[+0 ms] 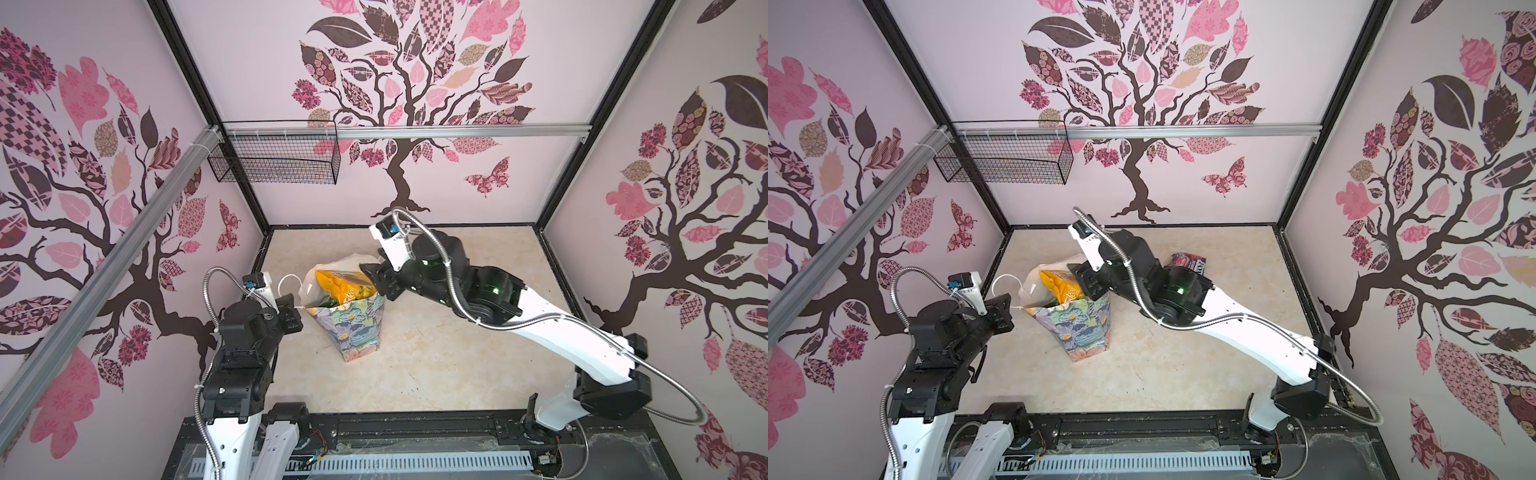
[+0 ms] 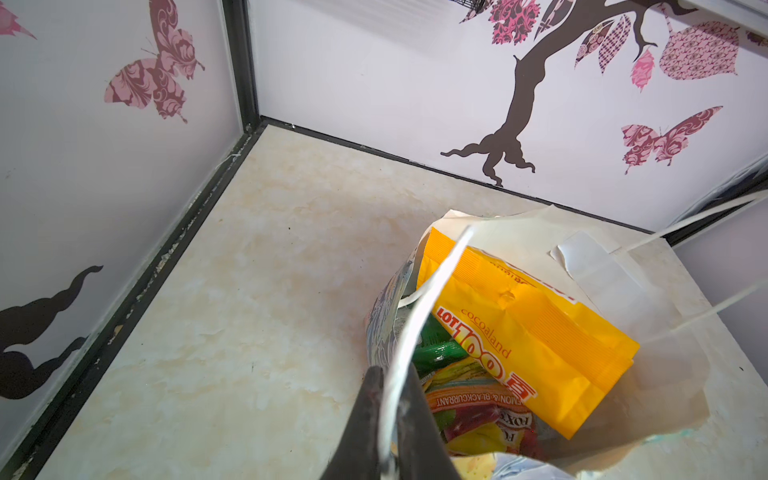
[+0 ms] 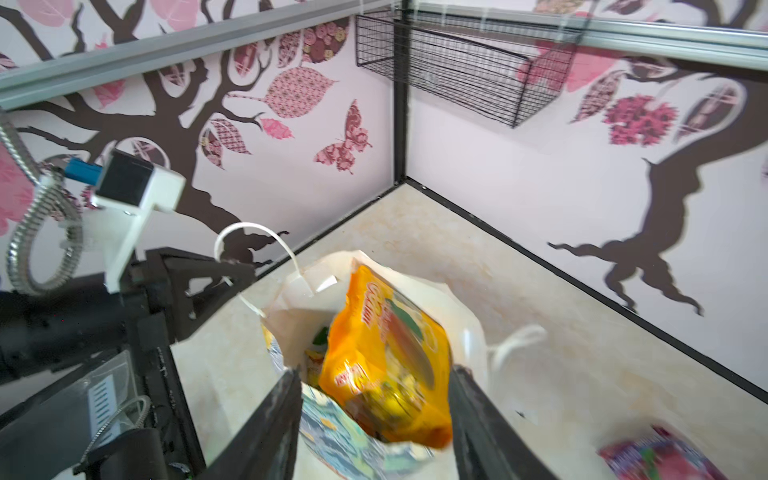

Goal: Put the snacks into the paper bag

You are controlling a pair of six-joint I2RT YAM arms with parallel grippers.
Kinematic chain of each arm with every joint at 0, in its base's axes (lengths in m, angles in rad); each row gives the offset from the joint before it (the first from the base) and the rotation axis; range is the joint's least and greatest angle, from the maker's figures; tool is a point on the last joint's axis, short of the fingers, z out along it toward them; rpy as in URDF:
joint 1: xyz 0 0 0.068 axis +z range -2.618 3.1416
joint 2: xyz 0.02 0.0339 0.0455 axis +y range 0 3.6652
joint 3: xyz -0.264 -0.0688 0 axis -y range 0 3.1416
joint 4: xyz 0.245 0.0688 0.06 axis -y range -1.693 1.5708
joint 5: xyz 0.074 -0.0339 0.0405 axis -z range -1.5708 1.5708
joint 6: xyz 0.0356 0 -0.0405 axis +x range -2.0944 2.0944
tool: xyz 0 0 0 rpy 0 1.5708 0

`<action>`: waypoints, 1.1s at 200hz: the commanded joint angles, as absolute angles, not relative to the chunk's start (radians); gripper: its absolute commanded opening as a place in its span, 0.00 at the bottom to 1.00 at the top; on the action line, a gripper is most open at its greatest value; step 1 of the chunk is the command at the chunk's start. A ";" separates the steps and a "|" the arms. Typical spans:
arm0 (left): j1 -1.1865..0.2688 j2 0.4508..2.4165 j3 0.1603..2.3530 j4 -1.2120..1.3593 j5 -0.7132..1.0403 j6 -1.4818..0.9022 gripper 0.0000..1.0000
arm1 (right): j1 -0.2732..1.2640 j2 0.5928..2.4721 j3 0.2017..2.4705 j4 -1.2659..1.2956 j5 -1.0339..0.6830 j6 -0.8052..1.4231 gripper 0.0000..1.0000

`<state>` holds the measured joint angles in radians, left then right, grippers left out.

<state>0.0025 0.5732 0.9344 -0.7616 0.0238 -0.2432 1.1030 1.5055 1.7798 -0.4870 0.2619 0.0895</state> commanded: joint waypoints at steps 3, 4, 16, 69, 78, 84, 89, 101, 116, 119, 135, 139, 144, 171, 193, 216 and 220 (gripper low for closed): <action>0.008 0.574 1.007 -0.805 0.001 -0.258 0.12 | 1.080 1.402 1.640 -0.480 0.362 0.161 0.64; 0.009 0.575 1.008 -0.807 0.000 -0.258 0.12 | 1.077 1.399 1.633 -0.478 0.358 0.164 0.64; 0.009 0.577 1.021 -0.818 -0.001 -0.256 0.13 | 1.040 1.369 1.545 -0.433 0.298 0.204 0.66; 0.009 0.600 1.161 -0.892 -0.005 -0.253 0.51 | 1.003 1.453 1.461 -0.305 0.214 0.184 0.69; 0.008 0.614 1.205 -0.914 0.003 -0.243 0.58 | 0.985 1.480 1.472 -0.300 0.209 0.186 0.69; 0.009 0.628 1.239 -0.932 0.004 -0.236 0.60 | 0.968 1.495 1.473 -0.289 0.191 0.190 0.69; 0.008 0.640 1.270 -0.952 0.008 -0.229 0.62 | 0.956 1.505 1.473 -0.276 0.172 0.196 0.69; 0.008 0.676 1.346 -0.997 0.026 -0.208 0.65 | 0.940 1.521 1.469 -0.243 0.140 0.199 0.68; 0.008 0.724 1.447 -1.052 0.064 -0.191 0.67 | 0.939 1.541 1.477 -0.216 0.143 0.193 0.67; 0.008 0.732 1.464 -1.062 0.073 -0.194 0.67 | 0.937 1.546 1.481 -0.215 0.149 0.191 0.65; 0.009 0.777 1.531 -1.090 0.178 -0.195 0.67 | 0.936 1.570 1.504 -0.214 0.171 0.185 0.57; 0.009 0.787 1.544 -1.097 0.201 -0.195 0.68 | 0.935 1.573 1.507 -0.211 0.176 0.183 0.55; 0.009 0.798 1.559 -1.102 0.225 -0.195 0.67 | 0.933 1.577 1.508 -0.205 0.177 0.180 0.52; 0.009 0.831 1.602 -1.117 0.275 -0.180 0.68 | 0.929 1.578 1.515 -0.193 0.150 0.166 0.26; 0.006 0.858 1.624 -1.111 0.332 -0.174 0.67 | 0.927 1.564 1.505 -0.176 0.125 0.156 0.02; -0.018 0.899 1.595 -1.053 0.393 -0.187 0.63 | 0.927 1.550 1.494 -0.173 0.100 0.146 0.00; -0.034 0.908 1.586 -1.045 0.386 -0.183 0.62 | 0.927 1.549 1.493 -0.174 0.100 0.146 0.00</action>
<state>-0.0013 0.8703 1.5787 -1.0874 0.3096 -0.1925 0.9279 1.5688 1.4708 -0.2077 0.1314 0.1654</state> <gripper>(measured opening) 0.643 0.050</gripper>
